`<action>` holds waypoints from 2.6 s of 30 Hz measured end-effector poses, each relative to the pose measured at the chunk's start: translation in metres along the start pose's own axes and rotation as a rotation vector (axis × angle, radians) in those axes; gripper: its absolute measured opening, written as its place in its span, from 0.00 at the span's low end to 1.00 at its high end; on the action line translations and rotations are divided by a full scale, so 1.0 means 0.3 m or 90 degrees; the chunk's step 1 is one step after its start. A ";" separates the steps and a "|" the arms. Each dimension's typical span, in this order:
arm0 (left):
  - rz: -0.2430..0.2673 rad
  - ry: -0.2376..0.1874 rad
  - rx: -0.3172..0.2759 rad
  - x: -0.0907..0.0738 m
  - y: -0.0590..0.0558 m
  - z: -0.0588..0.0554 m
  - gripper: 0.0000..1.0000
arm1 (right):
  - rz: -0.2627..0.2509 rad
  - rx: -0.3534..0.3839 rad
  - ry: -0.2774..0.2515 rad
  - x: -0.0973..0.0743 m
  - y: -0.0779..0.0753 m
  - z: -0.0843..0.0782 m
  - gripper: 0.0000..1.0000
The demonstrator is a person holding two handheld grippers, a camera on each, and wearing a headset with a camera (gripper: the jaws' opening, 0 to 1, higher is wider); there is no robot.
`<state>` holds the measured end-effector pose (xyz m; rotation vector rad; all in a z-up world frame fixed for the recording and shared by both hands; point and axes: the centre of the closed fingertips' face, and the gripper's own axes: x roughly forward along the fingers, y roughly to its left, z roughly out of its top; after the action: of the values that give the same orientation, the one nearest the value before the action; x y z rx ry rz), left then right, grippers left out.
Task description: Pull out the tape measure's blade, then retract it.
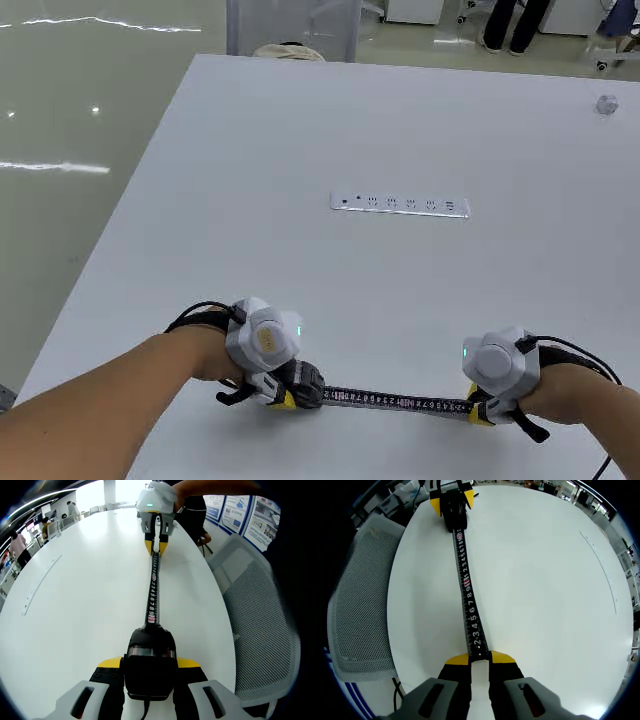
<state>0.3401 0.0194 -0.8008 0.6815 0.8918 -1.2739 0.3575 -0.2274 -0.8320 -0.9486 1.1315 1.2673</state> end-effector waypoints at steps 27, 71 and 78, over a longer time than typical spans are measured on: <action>0.000 -0.002 0.002 0.000 0.000 0.002 0.34 | 0.005 0.033 -0.029 -0.008 0.002 -0.013 0.13; 0.148 -0.191 -0.247 -0.220 0.064 -0.068 0.80 | -0.132 0.251 -0.311 -0.168 0.011 0.034 0.57; 0.256 -0.297 -0.312 -0.371 0.079 -0.125 0.88 | -0.175 0.317 -0.346 -0.204 0.054 -0.075 0.69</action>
<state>0.3504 0.1117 -0.7253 0.1449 0.6034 -0.7597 0.3415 -0.2612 -0.7760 -0.3363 0.7919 0.8783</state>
